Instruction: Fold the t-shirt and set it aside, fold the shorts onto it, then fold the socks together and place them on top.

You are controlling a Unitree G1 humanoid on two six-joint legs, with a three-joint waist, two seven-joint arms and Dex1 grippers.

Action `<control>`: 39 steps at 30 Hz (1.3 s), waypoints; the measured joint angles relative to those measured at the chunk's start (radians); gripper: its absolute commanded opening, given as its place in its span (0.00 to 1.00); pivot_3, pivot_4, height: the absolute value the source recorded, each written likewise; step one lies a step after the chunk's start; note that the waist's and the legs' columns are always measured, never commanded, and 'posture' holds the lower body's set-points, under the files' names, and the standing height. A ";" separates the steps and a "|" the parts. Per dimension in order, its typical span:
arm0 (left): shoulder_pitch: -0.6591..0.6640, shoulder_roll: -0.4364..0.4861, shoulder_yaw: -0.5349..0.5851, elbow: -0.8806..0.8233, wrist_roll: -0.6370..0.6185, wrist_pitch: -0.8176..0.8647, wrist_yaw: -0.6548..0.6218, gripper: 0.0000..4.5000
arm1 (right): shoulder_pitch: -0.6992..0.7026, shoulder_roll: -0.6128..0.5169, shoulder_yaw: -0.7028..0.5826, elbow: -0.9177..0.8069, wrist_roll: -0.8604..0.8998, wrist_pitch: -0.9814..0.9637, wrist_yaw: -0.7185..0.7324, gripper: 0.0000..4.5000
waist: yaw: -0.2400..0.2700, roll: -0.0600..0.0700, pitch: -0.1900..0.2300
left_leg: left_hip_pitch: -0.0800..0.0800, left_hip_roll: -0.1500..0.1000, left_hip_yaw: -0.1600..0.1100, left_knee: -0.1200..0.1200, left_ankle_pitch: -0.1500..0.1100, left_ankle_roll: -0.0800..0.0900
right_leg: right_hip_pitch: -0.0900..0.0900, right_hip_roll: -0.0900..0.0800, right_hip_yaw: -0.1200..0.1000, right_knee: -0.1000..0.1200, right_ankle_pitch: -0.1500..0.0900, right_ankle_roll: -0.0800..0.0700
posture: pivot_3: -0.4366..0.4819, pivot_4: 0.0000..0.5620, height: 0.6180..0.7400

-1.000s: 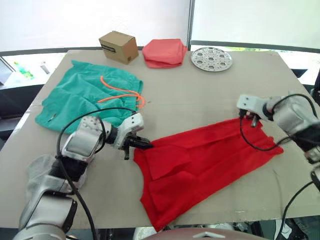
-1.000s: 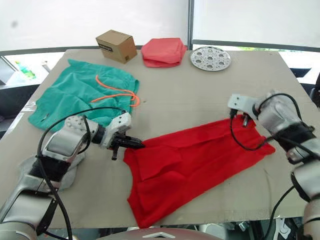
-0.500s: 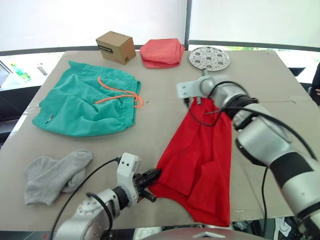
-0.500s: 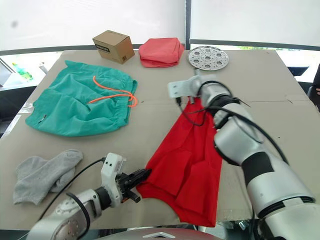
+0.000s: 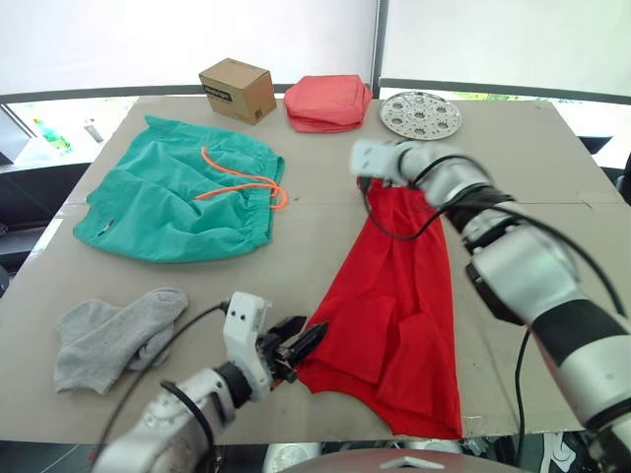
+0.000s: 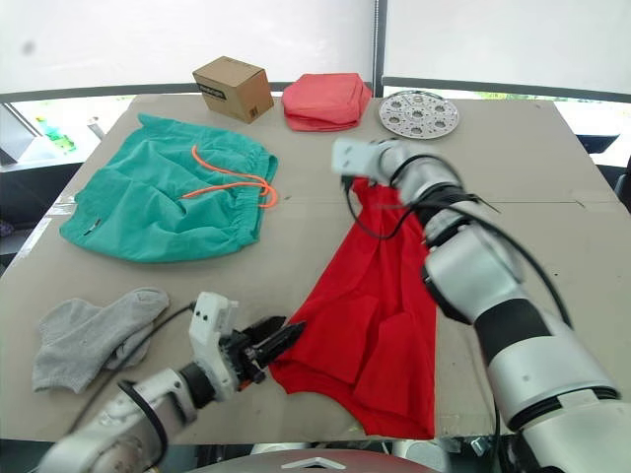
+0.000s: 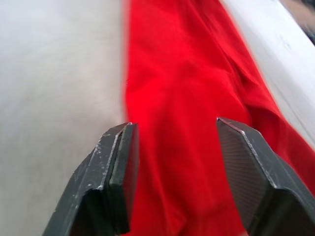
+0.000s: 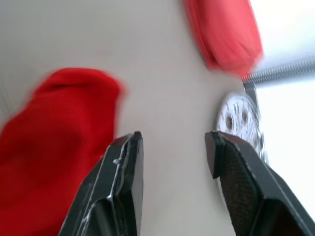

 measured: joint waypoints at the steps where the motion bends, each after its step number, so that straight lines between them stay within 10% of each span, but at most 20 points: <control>1: -0.046 0.077 0.014 0.045 -0.034 0.003 -0.049 0.54 | 0.038 -0.037 -0.095 -0.061 0.086 0.053 0.033 0.50 | -0.004 0.000 0.000 | 0.001 0.000 0.000 0.000 0.000 0.000 | 0.002 0.000 0.000 0.000 0.000 0.000 | 0.48 0.27 1.00; 7: -0.243 0.300 -0.010 0.241 -0.088 -0.029 -0.192 0.54 | 0.499 -0.009 -0.359 -0.761 0.330 0.516 -0.039 0.50 | -0.009 0.001 0.000 | 0.002 0.001 0.000 -0.002 0.001 -0.001 | 0.001 0.002 0.000 0.002 0.002 0.004 | 0.48 0.27 1.00; 13: -0.328 0.421 -0.112 0.371 -0.084 -0.093 -0.294 0.54 | 0.682 0.077 -0.415 -1.114 0.367 0.730 -0.217 0.50 | -0.015 0.004 0.001 | 0.002 0.001 0.004 -0.002 0.000 0.000 | -0.001 0.006 0.005 0.000 0.001 0.003 | 0.48 0.27 1.00; 25: -0.177 0.455 -0.236 0.332 -0.064 -0.126 -0.248 0.54 | 0.564 0.081 -0.376 -0.768 0.377 0.681 -0.275 0.50 | -0.010 0.002 0.001 | 0.003 0.002 0.005 -0.002 0.000 0.001 | -0.001 0.006 0.007 0.000 0.000 0.000 | 0.48 0.27 1.00; 27: -0.171 0.455 -0.254 0.309 -0.051 -0.137 -0.226 0.56 | 0.549 0.074 -0.365 -0.741 0.375 0.680 -0.276 0.38 | -0.010 0.001 0.000 | 0.004 0.002 0.005 -0.002 -0.001 0.001 | -0.001 0.005 0.007 0.000 0.000 0.000 | 0.48 0.27 1.00; 31: -0.173 0.411 -0.276 0.300 -0.041 -0.137 -0.166 0.27 | 0.545 0.065 -0.343 -0.733 0.370 0.682 -0.273 0.00 | -0.007 0.002 0.000 | 0.006 0.001 0.005 -0.002 -0.001 0.002 | 0.001 0.003 0.007 0.000 0.000 0.001 | 0.48 0.27 1.00; 34: -0.173 0.359 -0.294 0.302 -0.049 -0.124 -0.124 0.02 | 0.543 0.064 -0.326 -0.739 0.364 0.685 -0.275 0.00 | -0.007 0.001 -0.001 | 0.005 0.001 0.005 -0.002 -0.001 0.002 | 0.001 0.003 0.007 0.000 0.000 0.001 | 0.48 0.27 1.00; 39: -0.086 0.269 -0.190 0.269 -0.126 -0.066 -0.030 0.02 | 0.477 0.060 -0.281 -0.651 0.332 0.638 -0.276 0.00 | -0.013 0.001 0.000 | 0.005 0.001 0.005 -0.003 -0.001 0.002 | 0.000 0.004 0.007 0.000 0.000 0.000 | 0.48 0.27 1.00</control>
